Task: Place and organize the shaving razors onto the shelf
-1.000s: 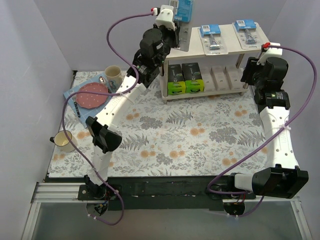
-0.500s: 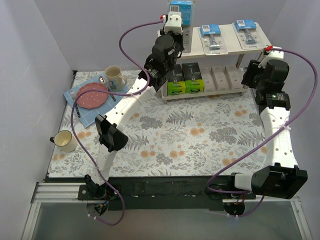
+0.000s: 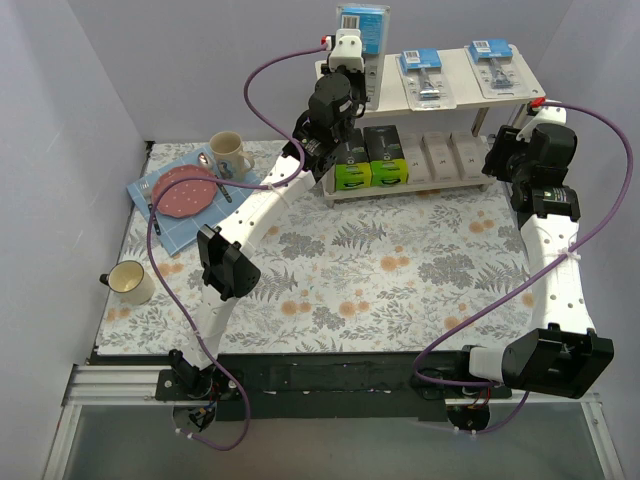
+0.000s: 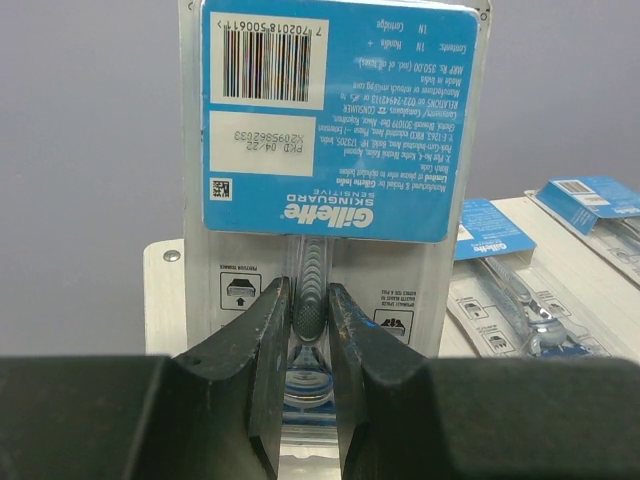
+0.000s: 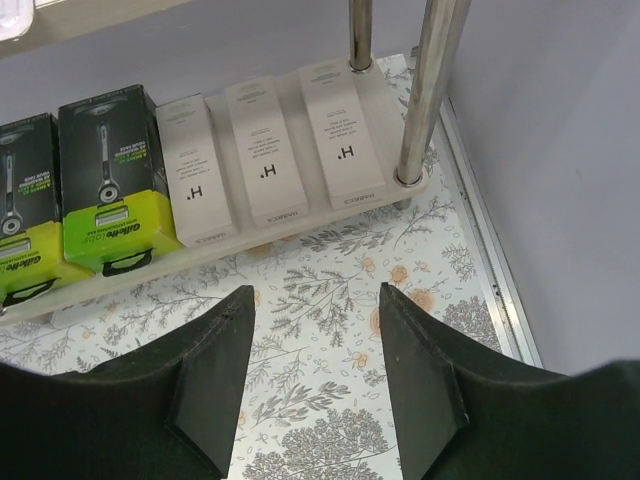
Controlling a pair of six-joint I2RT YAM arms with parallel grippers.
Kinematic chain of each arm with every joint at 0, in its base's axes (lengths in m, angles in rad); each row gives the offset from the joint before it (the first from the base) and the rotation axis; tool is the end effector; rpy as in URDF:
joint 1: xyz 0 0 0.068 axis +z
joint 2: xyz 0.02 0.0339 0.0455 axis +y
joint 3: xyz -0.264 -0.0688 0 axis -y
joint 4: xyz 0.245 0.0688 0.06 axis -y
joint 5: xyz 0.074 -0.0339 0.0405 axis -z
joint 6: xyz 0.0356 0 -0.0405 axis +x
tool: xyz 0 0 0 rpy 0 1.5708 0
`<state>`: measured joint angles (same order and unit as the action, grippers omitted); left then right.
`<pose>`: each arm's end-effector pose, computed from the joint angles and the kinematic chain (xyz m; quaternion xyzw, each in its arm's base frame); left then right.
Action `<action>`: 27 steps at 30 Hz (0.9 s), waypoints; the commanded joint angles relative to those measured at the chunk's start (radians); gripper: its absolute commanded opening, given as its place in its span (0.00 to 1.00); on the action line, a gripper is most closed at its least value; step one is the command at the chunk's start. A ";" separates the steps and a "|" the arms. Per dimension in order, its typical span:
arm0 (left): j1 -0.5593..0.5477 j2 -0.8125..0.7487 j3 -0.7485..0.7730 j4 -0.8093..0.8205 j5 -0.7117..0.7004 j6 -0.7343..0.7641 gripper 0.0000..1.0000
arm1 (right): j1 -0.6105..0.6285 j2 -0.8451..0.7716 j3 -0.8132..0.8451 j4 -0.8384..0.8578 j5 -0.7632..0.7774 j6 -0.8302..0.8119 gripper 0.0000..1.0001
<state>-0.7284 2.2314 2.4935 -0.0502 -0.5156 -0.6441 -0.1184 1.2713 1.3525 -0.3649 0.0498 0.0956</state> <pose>0.3891 -0.3235 0.4655 -0.1726 0.6154 -0.3527 0.6834 0.2844 -0.0356 0.4148 0.1003 0.7936 -0.0268 0.5996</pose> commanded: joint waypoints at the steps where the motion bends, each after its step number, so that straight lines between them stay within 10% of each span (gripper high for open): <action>1: 0.006 -0.004 0.005 -0.002 0.005 -0.038 0.18 | -0.012 -0.016 -0.007 0.021 -0.008 0.015 0.60; 22: 0.006 -0.025 0.012 0.087 0.098 -0.055 0.54 | -0.017 -0.015 -0.018 0.026 -0.021 0.019 0.60; 27: 0.064 -0.185 -0.175 0.257 0.364 0.017 0.69 | -0.017 -0.016 -0.015 0.030 -0.018 0.009 0.60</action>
<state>-0.7181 2.2177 2.4390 0.0696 -0.3828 -0.6765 -0.1307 1.2713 1.3296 -0.3672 0.0372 0.1055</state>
